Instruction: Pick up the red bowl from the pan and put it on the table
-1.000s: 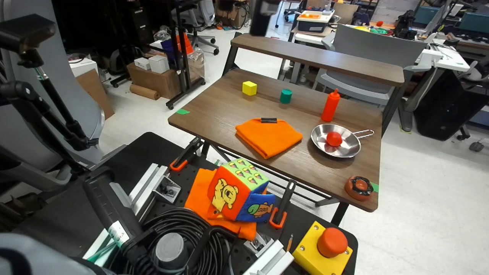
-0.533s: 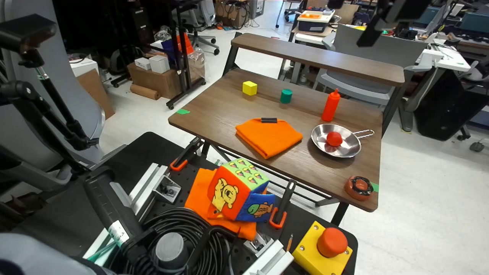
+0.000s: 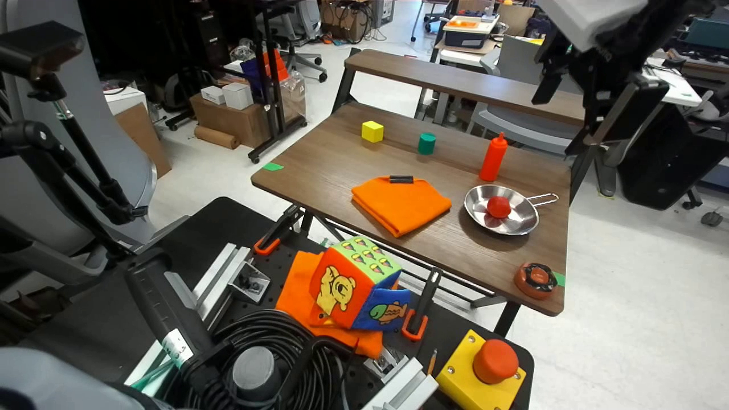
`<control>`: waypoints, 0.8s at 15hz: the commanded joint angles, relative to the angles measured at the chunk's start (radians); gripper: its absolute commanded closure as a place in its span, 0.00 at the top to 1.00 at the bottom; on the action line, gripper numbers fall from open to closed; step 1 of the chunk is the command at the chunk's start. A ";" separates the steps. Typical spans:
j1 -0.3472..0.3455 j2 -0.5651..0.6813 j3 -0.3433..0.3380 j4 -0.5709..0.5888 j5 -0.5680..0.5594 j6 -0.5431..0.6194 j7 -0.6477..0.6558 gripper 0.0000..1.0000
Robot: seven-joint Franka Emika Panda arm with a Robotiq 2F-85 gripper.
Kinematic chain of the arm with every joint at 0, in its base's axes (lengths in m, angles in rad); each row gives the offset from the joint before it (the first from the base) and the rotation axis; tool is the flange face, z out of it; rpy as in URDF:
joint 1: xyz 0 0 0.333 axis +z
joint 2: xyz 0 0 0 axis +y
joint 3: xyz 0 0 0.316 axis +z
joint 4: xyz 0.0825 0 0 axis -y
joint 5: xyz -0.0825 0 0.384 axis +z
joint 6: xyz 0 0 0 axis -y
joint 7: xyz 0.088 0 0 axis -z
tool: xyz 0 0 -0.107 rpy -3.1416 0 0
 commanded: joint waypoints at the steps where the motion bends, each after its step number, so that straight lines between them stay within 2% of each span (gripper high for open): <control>1: 0.019 0.150 -0.004 0.078 -0.005 0.073 0.035 1.00; 12: 0.089 0.451 -0.019 0.262 0.007 0.120 0.131 1.00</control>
